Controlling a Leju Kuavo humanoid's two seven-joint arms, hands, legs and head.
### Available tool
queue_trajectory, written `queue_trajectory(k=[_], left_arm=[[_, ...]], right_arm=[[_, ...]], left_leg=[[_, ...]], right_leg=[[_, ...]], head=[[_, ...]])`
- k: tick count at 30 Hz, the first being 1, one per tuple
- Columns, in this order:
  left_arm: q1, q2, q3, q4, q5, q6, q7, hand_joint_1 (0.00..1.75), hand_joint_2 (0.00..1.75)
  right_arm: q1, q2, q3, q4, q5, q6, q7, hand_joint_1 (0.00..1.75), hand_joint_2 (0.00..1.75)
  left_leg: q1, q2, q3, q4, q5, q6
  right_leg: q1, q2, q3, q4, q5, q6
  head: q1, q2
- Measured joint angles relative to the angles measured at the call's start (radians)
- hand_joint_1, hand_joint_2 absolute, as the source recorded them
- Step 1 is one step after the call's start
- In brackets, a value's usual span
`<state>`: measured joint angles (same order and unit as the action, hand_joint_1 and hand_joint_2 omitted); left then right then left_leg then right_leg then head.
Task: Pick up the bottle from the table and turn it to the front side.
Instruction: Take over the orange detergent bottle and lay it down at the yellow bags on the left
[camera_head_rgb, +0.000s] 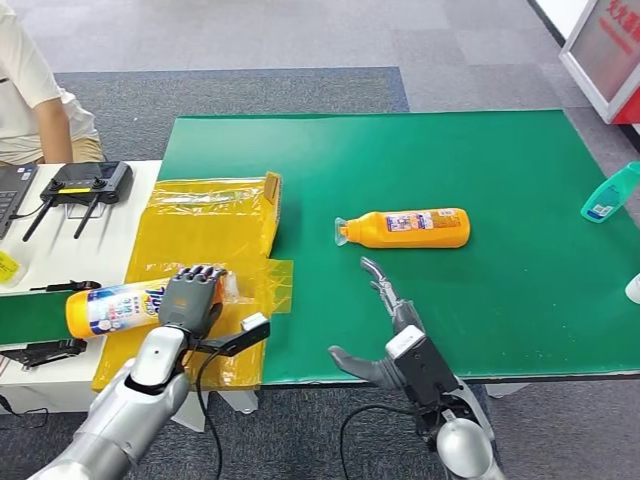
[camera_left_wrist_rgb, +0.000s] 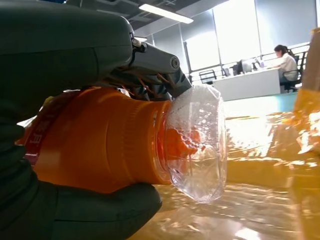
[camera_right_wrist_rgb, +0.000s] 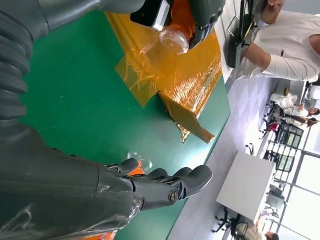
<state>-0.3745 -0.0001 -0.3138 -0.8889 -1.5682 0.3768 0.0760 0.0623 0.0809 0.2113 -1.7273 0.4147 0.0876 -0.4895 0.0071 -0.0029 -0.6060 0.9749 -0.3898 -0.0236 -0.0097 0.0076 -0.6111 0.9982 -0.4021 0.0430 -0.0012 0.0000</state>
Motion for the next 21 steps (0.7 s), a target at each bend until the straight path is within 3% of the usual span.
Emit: queue_trajectory(k=[11, 21], left_arm=[[-0.031, 0.035, 0.022, 0.015, 0.0, -0.012, -0.003, 1.75, 1.75], [-0.048, 0.012, 0.026, 0.013, -0.001, -0.009, -0.053, 1.75, 1.75]], right_arm=[[0.009, 0.0, -0.019, 0.0, -0.002, 0.002, -0.002, 0.0, 1.75], [0.008, 0.0, -0.026, 0.0, -0.002, 0.004, -0.002, 0.0, 1.75]], left_leg=[[0.0, 0.0, 0.0, 0.0, 0.0, 0.0], [0.0, 0.0, 0.0, 0.0, 0.0, 0.0]], right_leg=[[0.0, 0.0, 0.0, 0.0, 0.0, 0.0], [0.0, 0.0, 0.0, 0.0, 0.0, 0.0]], head=[[0.0, 0.0], [0.0, 0.0]])
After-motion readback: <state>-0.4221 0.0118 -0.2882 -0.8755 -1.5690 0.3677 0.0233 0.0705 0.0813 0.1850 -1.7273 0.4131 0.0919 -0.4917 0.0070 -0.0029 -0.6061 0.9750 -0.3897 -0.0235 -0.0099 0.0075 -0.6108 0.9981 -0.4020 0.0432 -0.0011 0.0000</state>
